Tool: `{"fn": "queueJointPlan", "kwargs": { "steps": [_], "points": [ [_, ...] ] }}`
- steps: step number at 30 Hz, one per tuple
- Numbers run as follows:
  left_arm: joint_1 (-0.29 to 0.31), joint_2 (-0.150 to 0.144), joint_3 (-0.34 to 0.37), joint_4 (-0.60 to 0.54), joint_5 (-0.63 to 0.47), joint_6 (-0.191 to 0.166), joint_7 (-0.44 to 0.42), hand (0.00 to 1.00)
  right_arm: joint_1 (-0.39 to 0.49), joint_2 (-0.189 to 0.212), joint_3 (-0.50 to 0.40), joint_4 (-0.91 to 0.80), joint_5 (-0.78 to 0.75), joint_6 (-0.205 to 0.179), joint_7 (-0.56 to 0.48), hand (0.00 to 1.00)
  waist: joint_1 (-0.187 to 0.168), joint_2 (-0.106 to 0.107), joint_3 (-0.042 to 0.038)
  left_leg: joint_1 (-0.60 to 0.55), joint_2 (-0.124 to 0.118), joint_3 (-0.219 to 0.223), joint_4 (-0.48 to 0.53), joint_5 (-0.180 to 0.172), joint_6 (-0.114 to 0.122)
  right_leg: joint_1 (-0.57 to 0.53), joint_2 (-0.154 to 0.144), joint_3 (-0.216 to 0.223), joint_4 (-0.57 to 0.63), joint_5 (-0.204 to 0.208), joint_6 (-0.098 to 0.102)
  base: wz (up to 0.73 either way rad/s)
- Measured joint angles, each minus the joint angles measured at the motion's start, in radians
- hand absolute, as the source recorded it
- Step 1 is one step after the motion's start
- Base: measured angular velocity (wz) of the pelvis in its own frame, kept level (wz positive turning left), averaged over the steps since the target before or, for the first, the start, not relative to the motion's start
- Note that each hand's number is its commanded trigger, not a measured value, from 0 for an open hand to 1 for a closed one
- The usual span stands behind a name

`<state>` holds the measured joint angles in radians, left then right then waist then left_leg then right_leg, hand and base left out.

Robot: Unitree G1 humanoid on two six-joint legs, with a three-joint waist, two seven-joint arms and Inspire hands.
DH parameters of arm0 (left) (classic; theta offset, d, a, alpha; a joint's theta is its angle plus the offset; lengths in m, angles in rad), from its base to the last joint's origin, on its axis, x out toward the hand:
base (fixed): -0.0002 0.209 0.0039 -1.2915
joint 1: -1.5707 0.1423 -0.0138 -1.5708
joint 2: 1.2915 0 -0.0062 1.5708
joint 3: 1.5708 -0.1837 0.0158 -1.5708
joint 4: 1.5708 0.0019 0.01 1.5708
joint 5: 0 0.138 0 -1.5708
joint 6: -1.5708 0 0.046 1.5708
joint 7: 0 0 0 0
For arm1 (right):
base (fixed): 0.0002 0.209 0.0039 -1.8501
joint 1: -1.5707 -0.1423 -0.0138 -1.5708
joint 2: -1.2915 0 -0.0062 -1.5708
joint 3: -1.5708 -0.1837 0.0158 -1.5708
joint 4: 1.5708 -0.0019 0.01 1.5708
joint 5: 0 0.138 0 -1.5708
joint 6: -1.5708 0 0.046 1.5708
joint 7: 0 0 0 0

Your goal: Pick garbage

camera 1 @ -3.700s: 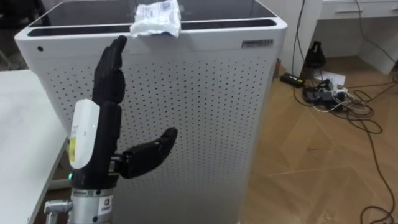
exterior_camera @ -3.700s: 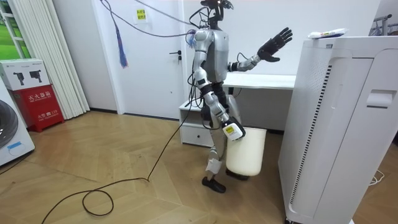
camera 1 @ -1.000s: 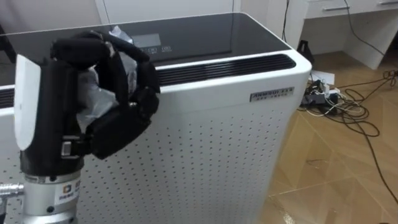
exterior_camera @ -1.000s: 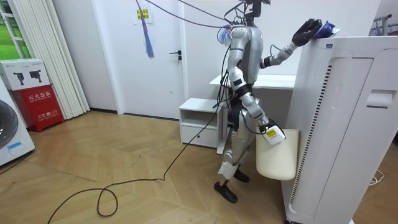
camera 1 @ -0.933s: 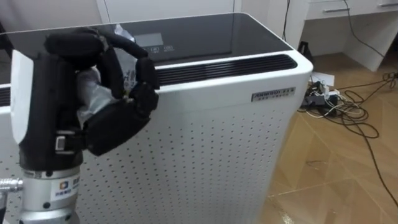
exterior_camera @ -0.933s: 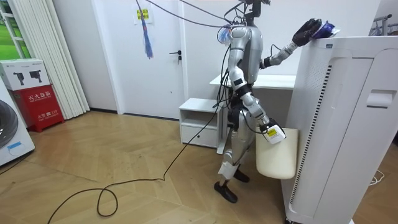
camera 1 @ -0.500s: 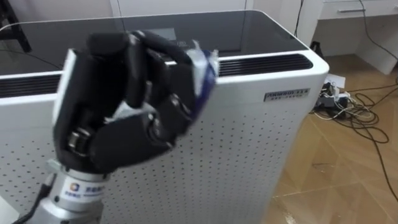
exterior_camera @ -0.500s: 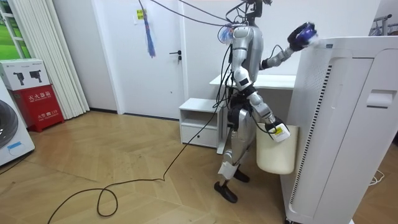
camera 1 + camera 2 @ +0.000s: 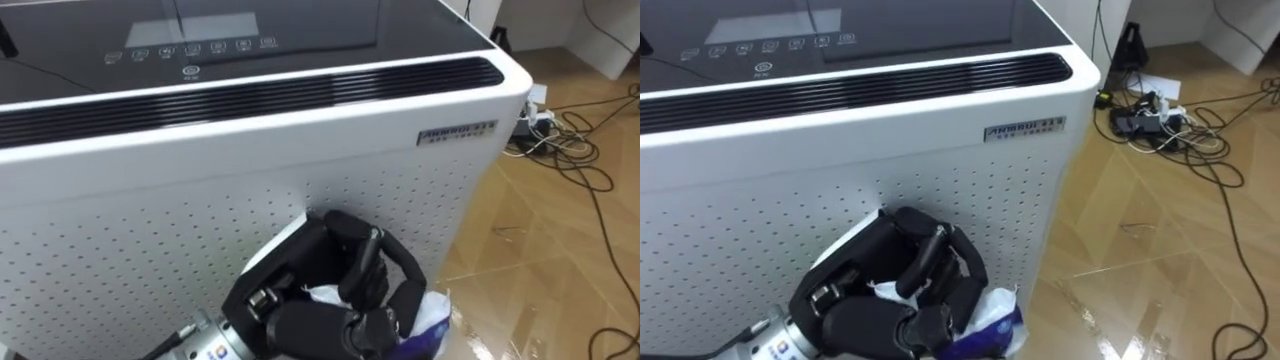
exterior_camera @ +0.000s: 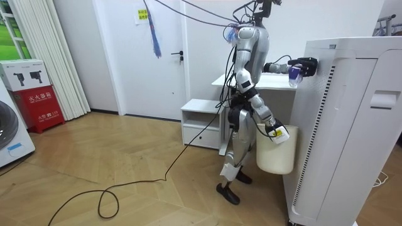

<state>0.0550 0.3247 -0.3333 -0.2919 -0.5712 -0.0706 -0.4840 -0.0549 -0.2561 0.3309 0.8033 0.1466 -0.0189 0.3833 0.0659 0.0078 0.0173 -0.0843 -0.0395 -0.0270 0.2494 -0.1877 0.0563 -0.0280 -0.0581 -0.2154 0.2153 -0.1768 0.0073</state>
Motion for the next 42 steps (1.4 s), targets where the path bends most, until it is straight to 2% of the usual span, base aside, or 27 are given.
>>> {"fn": "queueJointPlan", "kwargs": {
  "steps": [2,4,11,15,20,30,36,37,38,39,41,42],
  "points": [
    [0.0,-0.001,0.007,0.005,0.017,0.0,0.0,1.0,-0.005,-0.001,0.0,0.001,0.0,0.0,0.0,1.0,0.003,0.006,-0.0009,-0.01,0.002,0.006,0.0,0.0,0.0,-0.016,0.001,0.008,0.009,0.0,0.0,-0.09],
    [0.001,0.0,0.007,0.056,0.049,0.0,-0.01,1.0,-0.007,-0.001,0.001,0.001,0.001,0.001,0.006,1.0,0.009,0.007,-0.0006,-0.013,0.005,0.011,0.001,0.001,-0.001,-0.024,0.002,0.004,0.017,0.0,-0.001,-0.07],
    [0.002,-0.005,0.006,0.205,0.273,0.011,-0.016,1.0,-0.052,-0.018,0.001,0.015,0.002,0.001,0.011,1.0,0.015,-0.005,0.0018,-0.095,0.009,0.007,0.028,0.007,-0.006,-0.098,0.002,-0.014,0.029,0.009,-0.013,0.02],
    [0.001,-0.003,0.006,0.225,0.332,0.012,-0.016,1.0,-0.074,-0.02,0.001,0.051,0.003,0.001,0.011,1.0,0.015,-0.007,0.0028,-0.121,0.01,0.007,0.042,0.007,-0.006,-0.114,-0.005,-0.022,0.032,0.009,-0.013,0.07],
    [-0.008,-0.006,0.007,0.318,0.439,0.011,0.003,1.0,-0.081,-0.017,0.001,0.057,0.003,0.0,0.01,1.0,0.009,-0.016,0.0077,-0.148,0.01,0.007,0.045,0.008,-0.006,-0.139,-0.005,-0.03,0.034,0.009,-0.013,0.02],
    [-0.009,-0.027,0.005,0.326,0.487,0.009,0.036,1.0,-0.087,-0.009,0.001,0.056,0.002,0.0,0.008,1.0,0.014,-0.019,0.0089,-0.212,0.011,0.01,0.062,0.009,-0.005,-0.199,-0.008,-0.032,0.046,0.01,-0.014,0.01],
    [-0.009,-0.031,0.003,0.399,0.5,0.001,0.063,1.0,-0.087,-0.011,0.002,0.057,0.002,-0.002,0.008,1.0,0.01,-0.019,0.0089,-0.222,0.011,0.01,0.06,0.011,-0.005,-0.209,-0.008,-0.033,0.045,0.01,-0.015,0.0],
    [-0.009,-0.031,0.004,0.412,0.506,0.001,0.067,0.89,-0.087,-0.011,0.002,0.057,0.003,-0.002,0.007,1.0,0.01,-0.019,0.0089,-0.224,0.01,0.01,0.06,0.011,-0.005,-0.212,-0.008,-0.032,0.046,0.01,-0.015,0.0],
    [-0.009,-0.031,0.004,0.427,0.507,0.001,0.069,0.47,-0.087,-0.01,0.002,0.058,0.003,-0.002,0.005,1.0,0.01,-0.019,0.009,-0.226,0.01,0.011,0.059,0.011,-0.005,-0.215,-0.008,-0.031,0.046,0.01,-0.015,0.0],
    [-0.009,-0.031,0.004,0.434,0.507,0.001,0.071,0.23,-0.087,-0.01,0.002,0.06,0.003,-0.002,0.004,1.0,0.01,-0.018,0.0091,-0.227,0.01,0.011,0.059,0.011,-0.005,-0.216,-0.008,-0.031,0.045,0.01,-0.015,0.0],
    [-0.01,-0.031,0.004,0.458,0.507,0.001,0.077,0.0,-0.088,-0.007,0.002,0.068,0.005,-0.002,-0.001,1.0,0.011,-0.018,0.0091,-0.227,0.01,0.011,0.057,0.012,-0.006,-0.217,-0.008,-0.032,0.045,0.01,-0.015,0.0],
    [-0.013,-0.032,0.004,0.478,0.507,0.001,0.08,0.0,-0.089,-0.005,0.002,0.078,0.007,-0.002,-0.003,1.0,0.011,-0.018,0.0091,-0.227,0.01,0.011,0.055,0.013,-0.006,-0.217,-0.008,-0.033,0.044,0.01,-0.015,0.0]
  ]
}}
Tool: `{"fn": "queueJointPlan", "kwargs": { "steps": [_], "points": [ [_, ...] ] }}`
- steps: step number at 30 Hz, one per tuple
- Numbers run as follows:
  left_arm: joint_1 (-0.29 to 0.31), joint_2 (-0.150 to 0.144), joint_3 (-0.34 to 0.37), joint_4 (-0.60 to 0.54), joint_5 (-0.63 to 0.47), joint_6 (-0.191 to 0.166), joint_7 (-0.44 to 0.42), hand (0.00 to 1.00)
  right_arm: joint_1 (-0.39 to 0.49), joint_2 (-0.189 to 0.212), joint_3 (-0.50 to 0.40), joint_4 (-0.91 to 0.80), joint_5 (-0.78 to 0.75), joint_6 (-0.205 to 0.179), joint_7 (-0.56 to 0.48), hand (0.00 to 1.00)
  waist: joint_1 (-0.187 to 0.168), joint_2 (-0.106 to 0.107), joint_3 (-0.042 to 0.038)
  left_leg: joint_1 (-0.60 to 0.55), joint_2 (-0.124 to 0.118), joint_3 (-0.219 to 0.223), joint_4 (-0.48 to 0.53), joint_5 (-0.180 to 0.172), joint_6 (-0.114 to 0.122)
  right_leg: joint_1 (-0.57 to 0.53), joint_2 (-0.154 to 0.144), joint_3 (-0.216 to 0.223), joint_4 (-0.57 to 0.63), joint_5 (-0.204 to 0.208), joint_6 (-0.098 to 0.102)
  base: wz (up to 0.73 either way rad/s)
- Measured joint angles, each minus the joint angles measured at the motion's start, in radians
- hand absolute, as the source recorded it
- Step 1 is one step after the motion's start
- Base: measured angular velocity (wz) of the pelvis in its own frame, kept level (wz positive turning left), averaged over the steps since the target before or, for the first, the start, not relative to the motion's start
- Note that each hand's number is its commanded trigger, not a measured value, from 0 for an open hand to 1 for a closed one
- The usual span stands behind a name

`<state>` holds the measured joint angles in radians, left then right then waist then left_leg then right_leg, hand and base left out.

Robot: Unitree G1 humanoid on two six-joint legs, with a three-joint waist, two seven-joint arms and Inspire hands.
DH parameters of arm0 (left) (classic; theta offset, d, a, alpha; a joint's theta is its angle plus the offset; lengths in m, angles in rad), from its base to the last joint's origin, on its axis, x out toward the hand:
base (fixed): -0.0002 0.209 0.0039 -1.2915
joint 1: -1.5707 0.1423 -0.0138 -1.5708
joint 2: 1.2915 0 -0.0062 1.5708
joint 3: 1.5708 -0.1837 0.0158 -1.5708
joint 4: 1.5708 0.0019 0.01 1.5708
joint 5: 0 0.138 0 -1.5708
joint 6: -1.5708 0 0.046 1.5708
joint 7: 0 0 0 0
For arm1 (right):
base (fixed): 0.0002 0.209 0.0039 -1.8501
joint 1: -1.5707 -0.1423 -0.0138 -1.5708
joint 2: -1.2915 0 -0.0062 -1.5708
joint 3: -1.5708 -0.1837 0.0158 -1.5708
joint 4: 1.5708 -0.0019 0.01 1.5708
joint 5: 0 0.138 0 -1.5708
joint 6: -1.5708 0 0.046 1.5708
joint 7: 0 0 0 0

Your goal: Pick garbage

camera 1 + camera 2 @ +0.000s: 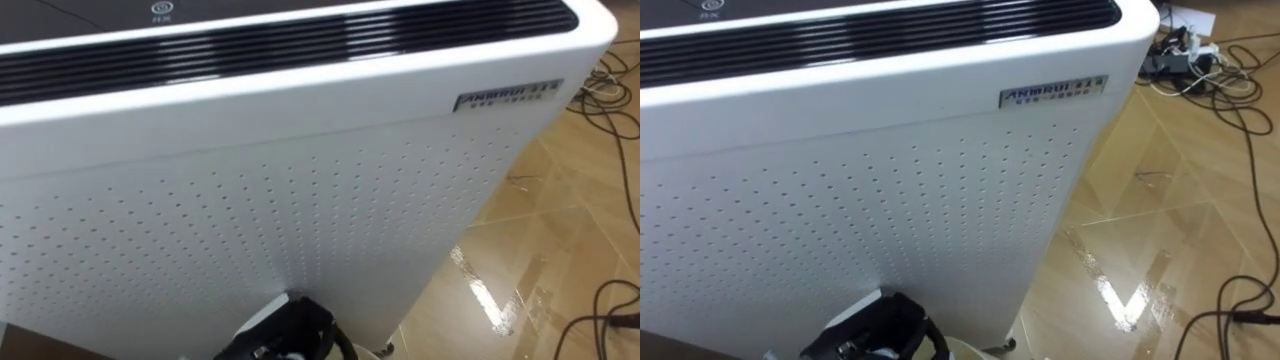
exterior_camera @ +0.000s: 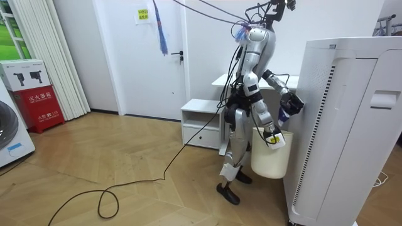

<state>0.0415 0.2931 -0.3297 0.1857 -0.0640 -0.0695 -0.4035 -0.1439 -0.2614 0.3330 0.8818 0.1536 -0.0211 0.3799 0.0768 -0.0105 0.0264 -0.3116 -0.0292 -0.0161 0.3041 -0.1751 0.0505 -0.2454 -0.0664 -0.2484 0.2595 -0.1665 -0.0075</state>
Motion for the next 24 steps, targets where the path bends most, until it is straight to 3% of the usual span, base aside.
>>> {"fn": "queueJointPlan", "kwargs": {
  "steps": [10,24],
  "points": [
    [-0.036,-0.01,-0.009,0.073,-0.002,-0.005,0.023,0.0,-0.007,0.003,0.02,0.021,0.006,0.0,-0.03,1.0,-0.001,0.002,0.0009,-0.015,0.0,0.0,-0.001,0.001,0.0,-0.013,0.0,-0.001,-0.001,0.0,0.0,0.0],
    [-0.037,-0.009,-0.01,0.09,-0.002,-0.005,0.018,0.0,-0.016,0.0,0.035,0.023,0.007,0.0,-0.04,1.0,-0.013,0.009,0.0001,-0.024,-0.001,-0.007,0.001,0.001,0.0,-0.018,0.001,-0.004,-0.005,0.0,-0.001,0.01]
  ]
}}
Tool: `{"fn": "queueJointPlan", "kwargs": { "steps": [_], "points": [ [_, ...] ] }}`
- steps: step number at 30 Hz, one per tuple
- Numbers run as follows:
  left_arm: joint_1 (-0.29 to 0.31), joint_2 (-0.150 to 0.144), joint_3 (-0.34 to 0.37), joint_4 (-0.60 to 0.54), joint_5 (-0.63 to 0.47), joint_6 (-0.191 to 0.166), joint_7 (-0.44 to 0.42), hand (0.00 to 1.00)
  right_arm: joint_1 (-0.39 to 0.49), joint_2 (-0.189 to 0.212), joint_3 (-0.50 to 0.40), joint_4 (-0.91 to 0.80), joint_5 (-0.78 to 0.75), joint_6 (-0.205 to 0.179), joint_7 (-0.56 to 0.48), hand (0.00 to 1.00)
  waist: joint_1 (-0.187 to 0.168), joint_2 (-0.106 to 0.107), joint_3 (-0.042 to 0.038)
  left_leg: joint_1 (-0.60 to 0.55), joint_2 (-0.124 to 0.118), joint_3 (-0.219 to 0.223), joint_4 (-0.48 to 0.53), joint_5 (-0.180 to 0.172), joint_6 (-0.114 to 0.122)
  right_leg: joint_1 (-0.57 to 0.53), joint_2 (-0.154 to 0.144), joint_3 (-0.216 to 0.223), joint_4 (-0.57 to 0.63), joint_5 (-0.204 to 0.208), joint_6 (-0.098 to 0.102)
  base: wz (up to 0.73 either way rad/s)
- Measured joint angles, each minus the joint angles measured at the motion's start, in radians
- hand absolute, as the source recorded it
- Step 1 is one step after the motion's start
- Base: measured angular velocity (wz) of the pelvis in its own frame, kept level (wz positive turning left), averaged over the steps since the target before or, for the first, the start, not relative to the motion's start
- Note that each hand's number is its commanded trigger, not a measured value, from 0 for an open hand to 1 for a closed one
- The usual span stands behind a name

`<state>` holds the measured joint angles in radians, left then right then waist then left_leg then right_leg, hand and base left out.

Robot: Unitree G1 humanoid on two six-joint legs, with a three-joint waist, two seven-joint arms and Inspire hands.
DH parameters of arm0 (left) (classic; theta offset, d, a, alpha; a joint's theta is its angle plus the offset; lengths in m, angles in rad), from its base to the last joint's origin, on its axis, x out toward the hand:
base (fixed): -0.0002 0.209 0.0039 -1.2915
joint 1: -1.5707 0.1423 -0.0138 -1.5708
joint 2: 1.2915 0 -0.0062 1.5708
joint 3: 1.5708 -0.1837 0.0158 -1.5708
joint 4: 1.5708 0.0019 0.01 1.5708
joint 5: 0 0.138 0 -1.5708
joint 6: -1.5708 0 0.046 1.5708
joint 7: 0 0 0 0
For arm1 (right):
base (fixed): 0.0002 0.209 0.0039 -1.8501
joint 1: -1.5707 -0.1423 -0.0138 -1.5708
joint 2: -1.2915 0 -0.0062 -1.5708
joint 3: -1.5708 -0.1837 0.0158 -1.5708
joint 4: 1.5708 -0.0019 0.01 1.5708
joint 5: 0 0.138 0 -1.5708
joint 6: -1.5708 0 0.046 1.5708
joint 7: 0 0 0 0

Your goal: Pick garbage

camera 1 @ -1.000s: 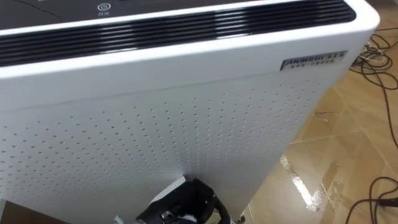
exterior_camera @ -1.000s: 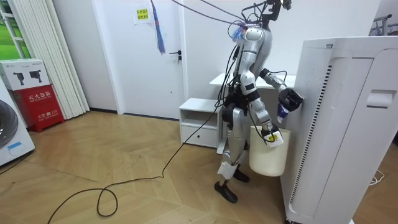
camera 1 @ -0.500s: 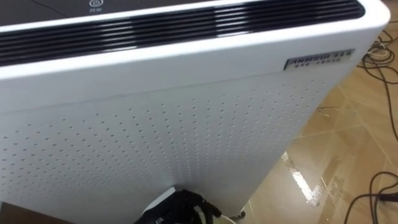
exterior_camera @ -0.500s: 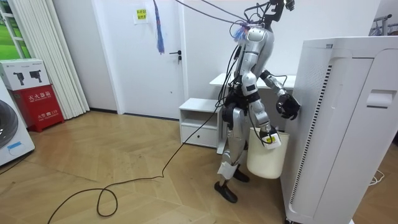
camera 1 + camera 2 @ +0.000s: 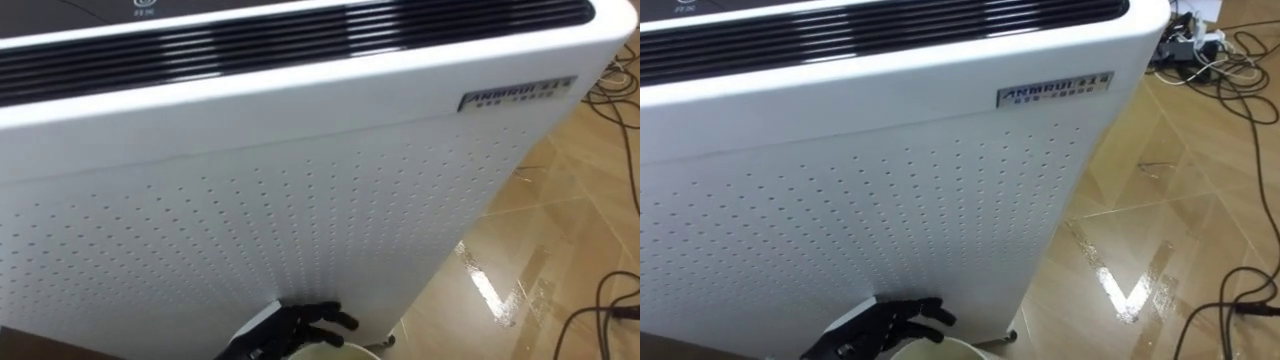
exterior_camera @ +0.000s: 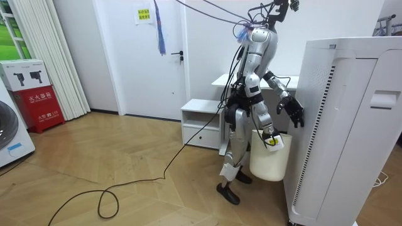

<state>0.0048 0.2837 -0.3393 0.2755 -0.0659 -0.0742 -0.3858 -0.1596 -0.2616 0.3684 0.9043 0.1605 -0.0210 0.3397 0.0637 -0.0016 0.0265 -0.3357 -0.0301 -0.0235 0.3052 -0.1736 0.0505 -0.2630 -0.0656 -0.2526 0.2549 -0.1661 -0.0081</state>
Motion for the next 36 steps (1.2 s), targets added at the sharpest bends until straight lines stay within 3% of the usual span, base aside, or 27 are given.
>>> {"fn": "queueJointPlan", "kwargs": {
  "steps": [5,9,15,21,25,30,36],
  "points": [
    [0.0,-0.004,0.001,0.034,0.0,0.0,-0.015,0.0,0.0,0.0,0.0,0.0,-0.003,0.0,0.0,1.0,-0.002,0.002,0.0,0.004,0.001,0.005,-0.001,0.0,0.0,0.001,0.001,0.002,0.0,0.0,0.0,-0.02],
    [0.003,-0.025,0.004,0.064,0.005,0.002,-0.027,0.0,0.001,-0.002,-0.002,0.002,-0.008,0.001,0.002,1.0,-0.001,0.002,0.0,0.006,0.001,0.008,0.0,0.0,0.0,0.002,0.003,0.002,0.003,0.0,0.0,0.0],
    [0.009,-0.029,0.004,0.194,0.017,0.003,-0.037,0.0,0.015,-0.001,-0.008,0.044,-0.004,0.002,0.004,1.0,-0.007,0.001,0.0002,0.03,0.001,0.015,-0.004,0.0,0.0,0.023,0.005,0.003,0.002,0.0,0.0,-0.02],
    [0.066,-0.029,0.017,0.336,0.018,0.003,-0.015,0.0,0.08,0.003,-0.076,0.112,0.001,-0.002,0.001,1.0,-0.011,-0.003,-0.0028,0.082,0.001,0.019,-0.033,0.0,0.0,0.068,0.007,0.005,-0.013,0.0,0.0,0.0],
    [0.159,-0.029,0.043,0.401,0.018,0.003,0.005,0.0,0.136,0.009,-0.112,0.17,0.082,-0.016,-0.001,1.0,-0.034,-0.009,-0.0196,0.129,0.001,0.019,-0.052,0.001,-0.001,0.119,0.011,0.002,-0.036,-0.001,0.001,0.0],
    [0.206,-0.04,0.108,0.53,-0.05,0.0,0.027,0.0,0.202,0.019,-0.16,0.208,0.168,-0.022,-0.005,1.0,-0.036,-0.031,-0.0323,0.214,0.0,0.019,-0.087,0.003,-0.004,0.202,0.015,0.003,-0.067,-0.001,0.002,0.0],
    [0.23,-0.062,0.223,0.673,-0.208,-0.013,0.094,0.0,0.243,0.034,-0.275,0.279,0.229,-0.021,-0.036,1.0,-0.034,-0.049,-0.0287,0.289,0.0,0.022,-0.119,0.002,-0.004,0.262,0.018,0.011,-0.089,-0.003,0.006,-0.02]
  ]
}}
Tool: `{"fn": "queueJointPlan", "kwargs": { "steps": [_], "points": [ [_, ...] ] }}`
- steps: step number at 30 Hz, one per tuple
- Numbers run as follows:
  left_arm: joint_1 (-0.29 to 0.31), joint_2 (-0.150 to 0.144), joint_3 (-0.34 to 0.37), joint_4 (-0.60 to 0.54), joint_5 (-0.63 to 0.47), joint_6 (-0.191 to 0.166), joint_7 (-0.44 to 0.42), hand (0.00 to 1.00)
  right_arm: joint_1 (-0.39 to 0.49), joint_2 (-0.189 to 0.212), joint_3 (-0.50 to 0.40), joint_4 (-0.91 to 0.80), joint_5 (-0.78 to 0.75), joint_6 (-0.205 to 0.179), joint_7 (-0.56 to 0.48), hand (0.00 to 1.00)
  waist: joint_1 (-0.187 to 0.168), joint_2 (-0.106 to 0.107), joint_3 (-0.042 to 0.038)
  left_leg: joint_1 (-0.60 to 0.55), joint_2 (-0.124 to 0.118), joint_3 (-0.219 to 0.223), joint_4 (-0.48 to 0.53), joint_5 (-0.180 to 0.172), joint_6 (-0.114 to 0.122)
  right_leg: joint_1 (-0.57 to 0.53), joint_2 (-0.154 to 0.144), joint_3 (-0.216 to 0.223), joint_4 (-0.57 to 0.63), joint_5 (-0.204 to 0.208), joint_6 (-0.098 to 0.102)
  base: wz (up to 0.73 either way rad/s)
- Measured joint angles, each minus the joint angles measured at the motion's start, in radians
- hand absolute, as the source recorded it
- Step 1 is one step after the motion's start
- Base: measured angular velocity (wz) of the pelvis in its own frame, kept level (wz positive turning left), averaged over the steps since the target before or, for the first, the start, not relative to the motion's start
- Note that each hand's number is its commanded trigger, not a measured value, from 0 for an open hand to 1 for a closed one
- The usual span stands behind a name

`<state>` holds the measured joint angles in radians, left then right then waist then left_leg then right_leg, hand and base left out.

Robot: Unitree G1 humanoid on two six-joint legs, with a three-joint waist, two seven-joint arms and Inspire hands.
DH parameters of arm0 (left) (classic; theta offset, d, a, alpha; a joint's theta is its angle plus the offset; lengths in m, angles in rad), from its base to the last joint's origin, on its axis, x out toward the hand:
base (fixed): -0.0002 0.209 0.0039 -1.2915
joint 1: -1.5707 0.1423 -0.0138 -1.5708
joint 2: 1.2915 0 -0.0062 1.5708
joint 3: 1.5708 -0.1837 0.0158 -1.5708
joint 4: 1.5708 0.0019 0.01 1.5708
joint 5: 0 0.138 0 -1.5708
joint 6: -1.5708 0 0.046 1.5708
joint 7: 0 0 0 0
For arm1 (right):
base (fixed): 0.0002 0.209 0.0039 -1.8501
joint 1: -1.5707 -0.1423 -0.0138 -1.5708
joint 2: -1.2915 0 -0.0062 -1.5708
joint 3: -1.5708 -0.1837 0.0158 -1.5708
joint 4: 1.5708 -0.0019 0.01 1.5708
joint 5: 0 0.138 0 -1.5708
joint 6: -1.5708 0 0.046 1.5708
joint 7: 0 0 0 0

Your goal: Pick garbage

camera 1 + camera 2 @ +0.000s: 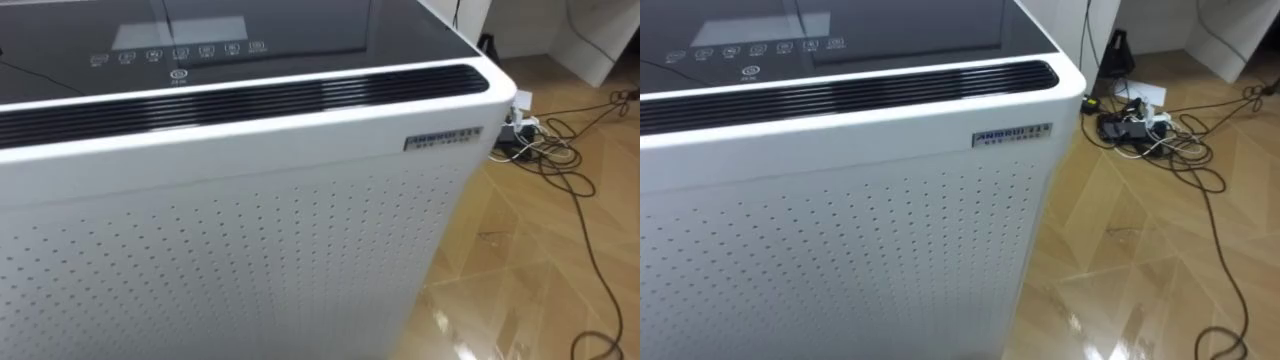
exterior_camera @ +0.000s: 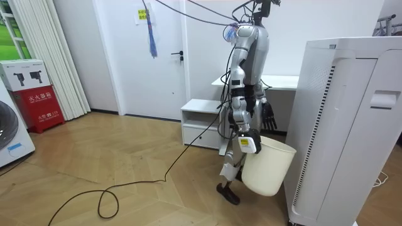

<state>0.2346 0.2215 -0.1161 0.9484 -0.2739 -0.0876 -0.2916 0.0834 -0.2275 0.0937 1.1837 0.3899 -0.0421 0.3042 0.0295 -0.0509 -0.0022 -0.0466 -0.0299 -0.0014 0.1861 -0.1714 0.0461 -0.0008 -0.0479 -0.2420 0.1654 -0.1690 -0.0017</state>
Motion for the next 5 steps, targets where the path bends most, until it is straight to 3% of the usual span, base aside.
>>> {"fn": "queueJointPlan", "kwargs": {
  "steps": [5],
  "points": [
    [0.009,-0.019,0.125,0.122,-0.078,-0.001,0.061,0.0,0.032,0.005,-0.079,0.028,-0.001,0.014,-0.046,1.0,0.005,0.0,0.0013,0.054,0.002,0.022,-0.027,-0.001,-0.001,0.04,0.005,0.017,-0.015,0.0,0.002,-0.11]
  ]
}}
